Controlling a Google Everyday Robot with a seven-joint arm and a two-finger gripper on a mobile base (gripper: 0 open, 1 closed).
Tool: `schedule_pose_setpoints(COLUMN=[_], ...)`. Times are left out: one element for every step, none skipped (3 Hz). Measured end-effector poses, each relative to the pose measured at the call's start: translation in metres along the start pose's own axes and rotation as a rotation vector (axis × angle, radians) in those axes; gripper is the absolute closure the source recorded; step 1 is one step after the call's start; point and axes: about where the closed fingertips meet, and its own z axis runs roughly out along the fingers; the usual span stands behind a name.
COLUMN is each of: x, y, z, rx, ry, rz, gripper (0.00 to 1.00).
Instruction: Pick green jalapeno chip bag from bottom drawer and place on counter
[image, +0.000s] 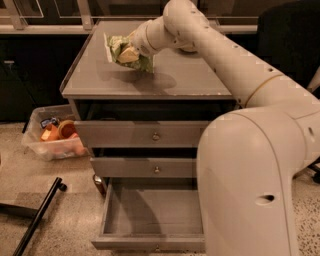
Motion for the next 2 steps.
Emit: schedule_pose_setpoints(x=[0.0061,0.0064], y=[0.0065,0.0068], z=[0.0149,0.0155], rx=[-0.027,-0.028], ry=[0.041,0.043], rz=[0.040,0.043], gripper=[0.11,0.00])
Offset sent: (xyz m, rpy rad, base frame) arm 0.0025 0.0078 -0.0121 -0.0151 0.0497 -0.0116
